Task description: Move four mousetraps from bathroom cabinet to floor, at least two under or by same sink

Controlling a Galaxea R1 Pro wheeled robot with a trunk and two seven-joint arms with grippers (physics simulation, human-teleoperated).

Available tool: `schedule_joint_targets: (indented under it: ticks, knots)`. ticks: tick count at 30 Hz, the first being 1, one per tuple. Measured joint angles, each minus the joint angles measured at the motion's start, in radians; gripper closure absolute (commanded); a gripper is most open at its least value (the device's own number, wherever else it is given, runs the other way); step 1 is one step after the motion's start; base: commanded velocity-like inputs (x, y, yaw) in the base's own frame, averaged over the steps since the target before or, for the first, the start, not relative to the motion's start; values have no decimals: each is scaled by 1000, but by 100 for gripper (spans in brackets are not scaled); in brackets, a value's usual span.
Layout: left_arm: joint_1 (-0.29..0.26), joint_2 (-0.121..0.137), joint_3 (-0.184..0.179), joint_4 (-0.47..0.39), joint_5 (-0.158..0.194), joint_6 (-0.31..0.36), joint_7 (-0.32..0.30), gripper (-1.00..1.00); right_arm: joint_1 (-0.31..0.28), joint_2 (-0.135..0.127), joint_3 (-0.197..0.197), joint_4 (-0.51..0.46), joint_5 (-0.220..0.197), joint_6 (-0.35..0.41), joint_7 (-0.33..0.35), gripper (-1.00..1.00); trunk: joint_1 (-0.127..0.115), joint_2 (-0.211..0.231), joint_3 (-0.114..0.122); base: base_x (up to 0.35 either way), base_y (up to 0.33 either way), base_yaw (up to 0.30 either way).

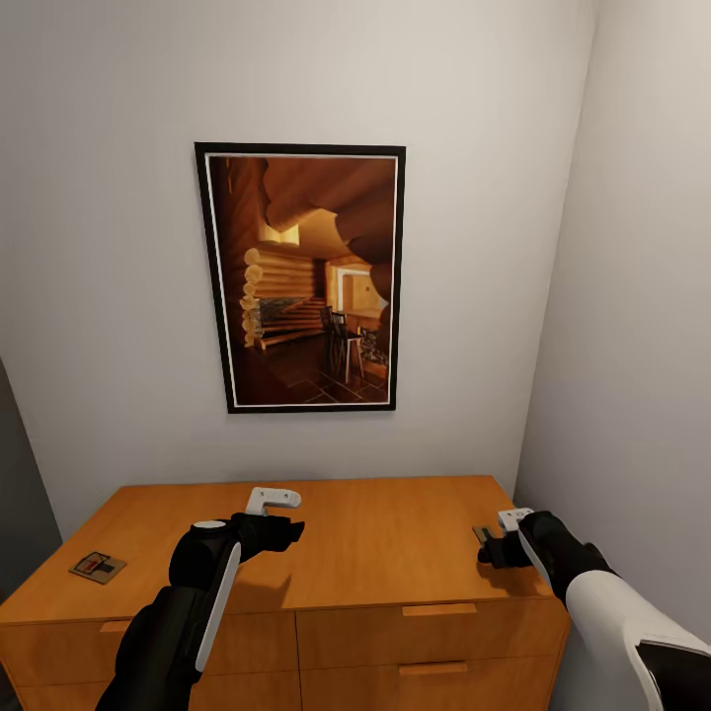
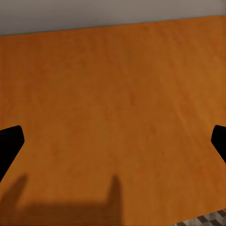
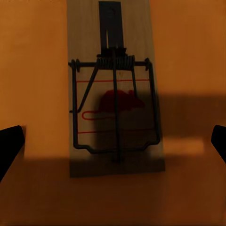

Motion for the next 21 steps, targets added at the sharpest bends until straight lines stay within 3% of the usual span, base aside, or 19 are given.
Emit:
schedule_joint_targets:
  ticks: [9, 10, 14, 21]
  knots:
    - [0, 0, 1, 0, 0, 0, 0, -100, 0, 0, 0, 4, 1, -12, 0, -100, 0, 0, 0, 0, 0, 0]
    - [0, 0, 1, 0, 0, 0, 0, -100, 0, 0, 0, 4, 0, -12, 0, 100, 0, 0, 0, 0, 0, 0]
    - [0, 0, 1, 0, 0, 0, 0, -100, 0, -1, -3, 6, -16, -11, 2, 100, 0, 0, 0, 0, 0, 0]
    - [0, 0, 1, 0, 0, 0, 0, -100, 0, -2, 1, -1, 6, -3, 7, 100, 0, 0, 0, 0, 0, 0]
